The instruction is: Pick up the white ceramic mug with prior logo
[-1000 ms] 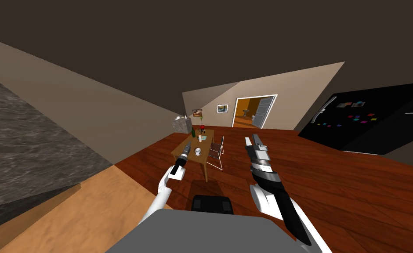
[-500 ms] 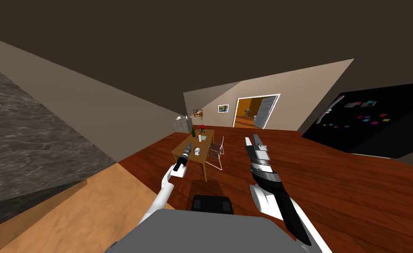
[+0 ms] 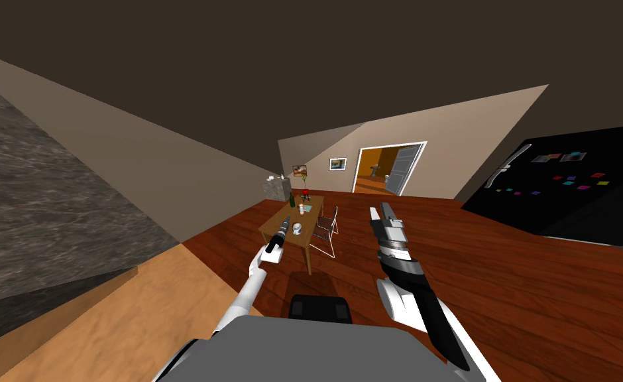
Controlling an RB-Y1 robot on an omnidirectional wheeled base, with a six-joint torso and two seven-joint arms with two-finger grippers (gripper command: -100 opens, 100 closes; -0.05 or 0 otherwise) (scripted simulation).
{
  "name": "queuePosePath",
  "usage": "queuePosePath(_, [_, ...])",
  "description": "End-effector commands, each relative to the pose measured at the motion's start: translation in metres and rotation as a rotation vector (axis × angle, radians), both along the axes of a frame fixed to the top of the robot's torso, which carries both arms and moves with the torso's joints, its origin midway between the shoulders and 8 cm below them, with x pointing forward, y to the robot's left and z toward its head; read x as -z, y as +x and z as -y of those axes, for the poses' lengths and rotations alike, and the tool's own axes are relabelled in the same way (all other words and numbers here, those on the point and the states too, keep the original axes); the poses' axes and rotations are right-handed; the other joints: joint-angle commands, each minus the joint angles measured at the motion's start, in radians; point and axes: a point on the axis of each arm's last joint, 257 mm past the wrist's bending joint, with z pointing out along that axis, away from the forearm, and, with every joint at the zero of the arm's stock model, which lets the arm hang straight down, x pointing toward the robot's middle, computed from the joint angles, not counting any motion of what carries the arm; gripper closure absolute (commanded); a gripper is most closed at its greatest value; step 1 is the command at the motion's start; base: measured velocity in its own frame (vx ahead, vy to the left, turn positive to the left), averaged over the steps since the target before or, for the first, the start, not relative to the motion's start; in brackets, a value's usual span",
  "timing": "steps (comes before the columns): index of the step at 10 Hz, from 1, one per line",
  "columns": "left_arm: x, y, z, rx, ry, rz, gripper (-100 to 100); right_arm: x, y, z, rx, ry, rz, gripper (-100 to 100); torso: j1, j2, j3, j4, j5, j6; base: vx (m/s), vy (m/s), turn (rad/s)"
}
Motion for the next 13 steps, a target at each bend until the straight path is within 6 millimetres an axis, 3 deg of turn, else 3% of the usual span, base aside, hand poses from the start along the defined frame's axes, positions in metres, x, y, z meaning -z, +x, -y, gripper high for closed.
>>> queuePosePath(1, [0.021, 0.002, -0.009, -0.021, -0.003, -0.065, -100, 0.000, 0.000, 0.000, 0.000, 0.000, 0.000, 0, 0.000, 0.000, 0.000, 0.000, 0.000, 0.000, 0.026, -0.071, 0.060])
queuePosePath(5, [0.058, 0.004, -0.020, -0.055, -0.009, -0.169, -100, 0.000, 0.000, 0.000, 0.000, 0.000, 0.000, 0, 0.001, 0.000, 0.000, 0.000, 0.000, 0.000, 0.021, -0.042, 0.027])
queuePosePath(9, [0.083, 0.005, -0.028, -0.083, -0.019, -0.249, -100, 0.000, 0.000, 0.000, 0.000, 0.000, 0.000, 0, 0.001, 0.000, 0.000, 0.000, 0.000, 0.000, 0.028, -0.034, 0.022])
queuePosePath(13, [0.120, -0.003, -0.035, -0.115, -0.034, -0.352, -100, 0.000, 0.000, 0.000, 0.000, 0.000, 0.000, 0, 0.000, -0.002, -0.001, 0.000, 0.000, 0.000, 0.038, -0.037, 0.018])
